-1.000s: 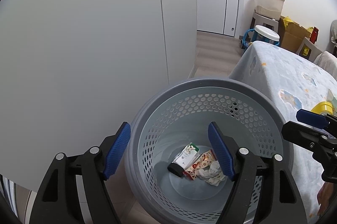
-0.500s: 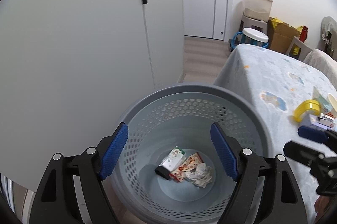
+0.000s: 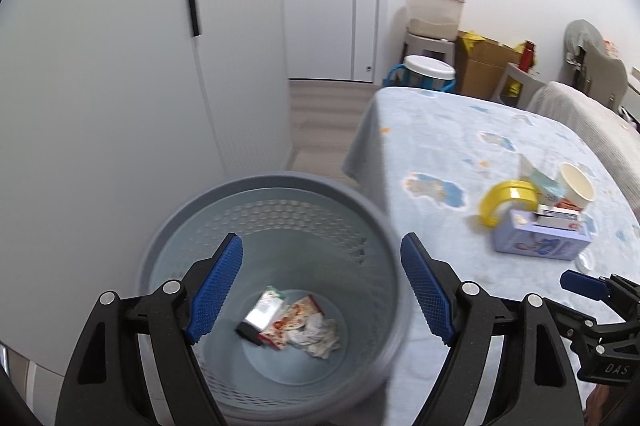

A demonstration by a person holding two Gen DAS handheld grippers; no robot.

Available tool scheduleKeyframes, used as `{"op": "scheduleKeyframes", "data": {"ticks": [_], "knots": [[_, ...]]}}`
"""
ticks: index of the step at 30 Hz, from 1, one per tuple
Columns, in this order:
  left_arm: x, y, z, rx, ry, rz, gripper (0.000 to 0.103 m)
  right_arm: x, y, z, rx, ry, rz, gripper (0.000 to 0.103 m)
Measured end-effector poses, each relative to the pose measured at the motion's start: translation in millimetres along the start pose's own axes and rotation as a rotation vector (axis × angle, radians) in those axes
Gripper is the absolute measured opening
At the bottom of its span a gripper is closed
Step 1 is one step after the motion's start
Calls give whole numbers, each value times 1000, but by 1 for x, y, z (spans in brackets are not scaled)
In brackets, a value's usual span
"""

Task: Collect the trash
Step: 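Move both tools back over the table toward the paper cup and lid, then grasp the white plastic lid with the right gripper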

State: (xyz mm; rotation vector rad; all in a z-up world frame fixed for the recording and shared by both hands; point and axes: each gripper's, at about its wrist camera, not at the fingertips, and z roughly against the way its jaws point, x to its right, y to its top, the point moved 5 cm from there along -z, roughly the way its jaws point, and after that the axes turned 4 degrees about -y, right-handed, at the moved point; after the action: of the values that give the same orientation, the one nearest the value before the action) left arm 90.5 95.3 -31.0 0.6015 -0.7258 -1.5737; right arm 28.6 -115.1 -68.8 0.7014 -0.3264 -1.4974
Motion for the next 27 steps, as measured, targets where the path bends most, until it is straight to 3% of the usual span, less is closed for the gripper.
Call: {"op": "scheduleKeyframes", "data": {"ticks": [15, 27], "knots": [[72, -5, -8, -14, -94, -96, 78, 101, -12, 31, 8, -176, -92, 78], [104, -8, -18, -40, -128, -132, 78, 147, -16, 6, -42, -266, -83, 78]]}}
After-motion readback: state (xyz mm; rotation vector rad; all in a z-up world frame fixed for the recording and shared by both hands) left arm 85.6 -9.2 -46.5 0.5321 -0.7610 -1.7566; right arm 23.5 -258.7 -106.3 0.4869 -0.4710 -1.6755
